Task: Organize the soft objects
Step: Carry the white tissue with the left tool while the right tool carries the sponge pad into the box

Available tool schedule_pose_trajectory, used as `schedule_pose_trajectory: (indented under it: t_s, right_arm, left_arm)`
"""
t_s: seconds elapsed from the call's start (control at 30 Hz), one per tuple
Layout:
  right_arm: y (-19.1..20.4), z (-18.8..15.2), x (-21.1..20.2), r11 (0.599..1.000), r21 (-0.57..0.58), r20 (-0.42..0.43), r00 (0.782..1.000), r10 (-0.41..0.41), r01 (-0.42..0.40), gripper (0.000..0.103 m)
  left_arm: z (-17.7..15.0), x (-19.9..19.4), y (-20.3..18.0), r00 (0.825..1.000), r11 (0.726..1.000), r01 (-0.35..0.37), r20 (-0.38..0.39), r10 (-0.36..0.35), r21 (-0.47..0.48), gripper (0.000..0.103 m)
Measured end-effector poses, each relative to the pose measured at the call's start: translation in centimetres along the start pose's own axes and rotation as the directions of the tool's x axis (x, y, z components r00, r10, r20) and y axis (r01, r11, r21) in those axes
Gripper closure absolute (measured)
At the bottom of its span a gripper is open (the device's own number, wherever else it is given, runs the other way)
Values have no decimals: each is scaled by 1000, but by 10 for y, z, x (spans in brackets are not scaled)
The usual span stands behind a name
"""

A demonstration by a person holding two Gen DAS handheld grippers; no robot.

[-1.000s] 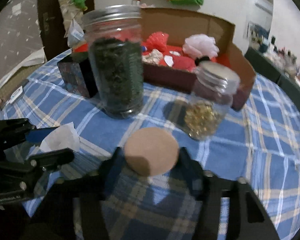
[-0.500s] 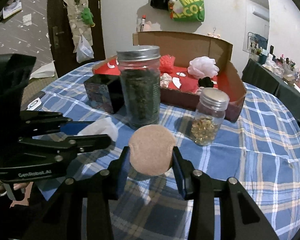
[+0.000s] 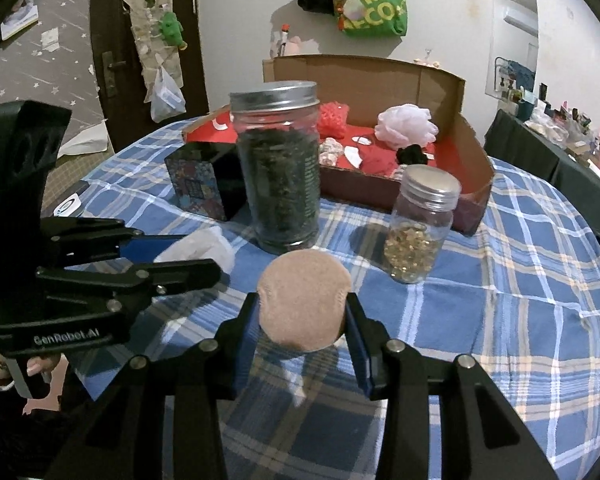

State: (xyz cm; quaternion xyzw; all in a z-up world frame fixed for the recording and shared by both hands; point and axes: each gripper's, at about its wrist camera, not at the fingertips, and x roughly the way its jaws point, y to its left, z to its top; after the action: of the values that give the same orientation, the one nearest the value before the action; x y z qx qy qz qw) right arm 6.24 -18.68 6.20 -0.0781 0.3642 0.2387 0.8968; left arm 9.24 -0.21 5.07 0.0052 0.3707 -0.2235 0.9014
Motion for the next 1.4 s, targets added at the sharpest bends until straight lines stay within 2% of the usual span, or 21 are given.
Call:
schedule_pose_trajectory:
  t_s: [0.2,0.67,1.0,1.4]
  right_arm:
    - [-20,-3,-2,998,49,-16,999,-31,31,59]
    - [-61,-6,-9,986,124,-44,993,-107,112,59]
    - [-76,4,-10,980,133,-44,988,-146,150,59]
    - [-93,21,-3,973,131,-48,982,-184,189,58]
  left_arm:
    - [1,-4,18,1000,999,-8,-6,8,-42,76]
    - [2,-24,65,995,990,-100,-6,100,-103,76]
    - [7,-36,102,985,975,-169,-3,170,-146,76]
    - [20,-31,132,978,965,-204,1,207,-167,76]
